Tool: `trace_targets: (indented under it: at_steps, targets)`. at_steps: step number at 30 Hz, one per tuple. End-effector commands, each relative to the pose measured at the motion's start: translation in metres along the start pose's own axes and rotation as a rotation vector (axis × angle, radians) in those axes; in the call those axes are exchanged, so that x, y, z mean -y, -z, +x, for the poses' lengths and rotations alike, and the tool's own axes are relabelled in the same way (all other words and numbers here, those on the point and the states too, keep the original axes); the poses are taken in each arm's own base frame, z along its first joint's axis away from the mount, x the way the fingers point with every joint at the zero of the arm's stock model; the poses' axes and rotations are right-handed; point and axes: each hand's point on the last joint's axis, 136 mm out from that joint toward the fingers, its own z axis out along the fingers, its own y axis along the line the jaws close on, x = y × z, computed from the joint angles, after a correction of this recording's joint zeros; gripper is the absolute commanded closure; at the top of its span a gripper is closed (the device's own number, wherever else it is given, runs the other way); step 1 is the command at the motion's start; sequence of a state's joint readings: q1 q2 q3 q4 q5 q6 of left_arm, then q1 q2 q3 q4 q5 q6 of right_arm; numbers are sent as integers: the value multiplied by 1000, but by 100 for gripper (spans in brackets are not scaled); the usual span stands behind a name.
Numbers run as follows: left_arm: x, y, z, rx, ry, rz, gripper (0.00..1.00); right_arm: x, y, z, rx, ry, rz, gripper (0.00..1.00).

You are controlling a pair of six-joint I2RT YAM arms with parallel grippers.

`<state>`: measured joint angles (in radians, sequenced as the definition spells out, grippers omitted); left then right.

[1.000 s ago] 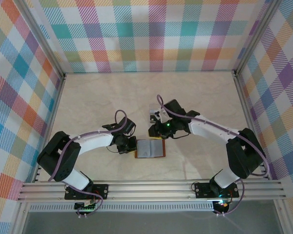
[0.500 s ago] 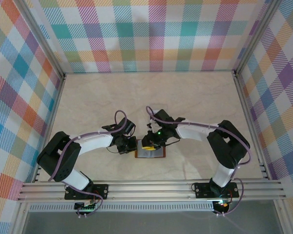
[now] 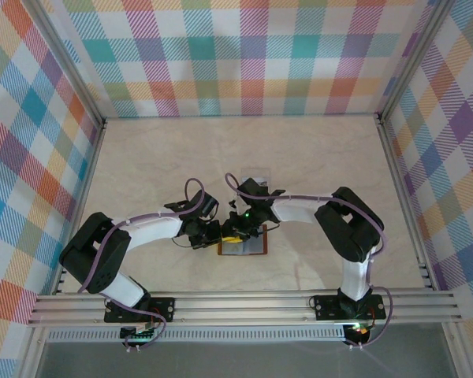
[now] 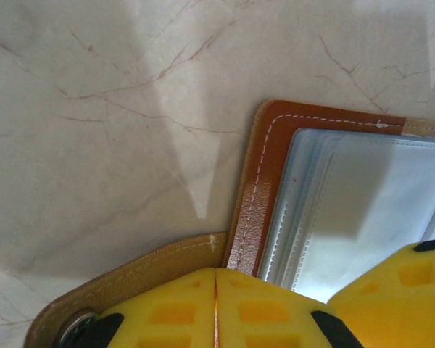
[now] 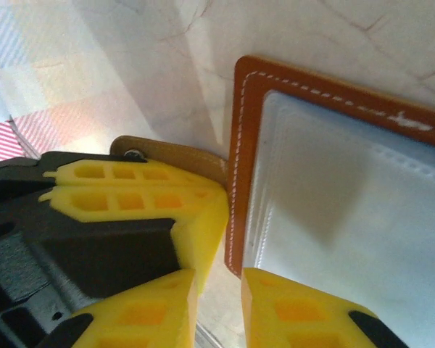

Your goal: Take the credit cards out of the card holder

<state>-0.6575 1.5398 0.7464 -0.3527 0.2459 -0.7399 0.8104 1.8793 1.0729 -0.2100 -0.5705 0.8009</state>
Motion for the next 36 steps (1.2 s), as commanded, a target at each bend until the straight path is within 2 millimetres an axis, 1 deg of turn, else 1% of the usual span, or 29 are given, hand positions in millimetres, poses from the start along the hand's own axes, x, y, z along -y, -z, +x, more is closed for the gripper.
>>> trace_targets:
  at_steps: [1,4,8,11,14,21,26,30,36]
  targets:
    - [-14,-4,9,-30,14,-31,91,15,-9,-2,10,-18,51,76]
    - [-15,-5,9,-29,15,-34,91,28,-11,2,2,-24,99,75]
    - [-15,-5,8,-26,15,-37,91,45,-7,7,3,-30,184,73]
    - [-15,-4,9,-27,17,-38,91,55,-1,11,10,-33,251,70]
    - [-15,-4,9,-30,17,-38,91,60,9,14,25,-20,322,67]
    - [-13,-4,8,-35,6,-44,91,65,31,16,57,15,463,63]
    - [-12,-4,7,-37,4,-44,91,68,46,18,79,27,550,59]
    - [-13,-4,7,-38,5,-47,91,68,54,18,89,33,593,56]
    - [-12,-4,7,-39,4,-46,91,67,66,17,117,43,626,55]
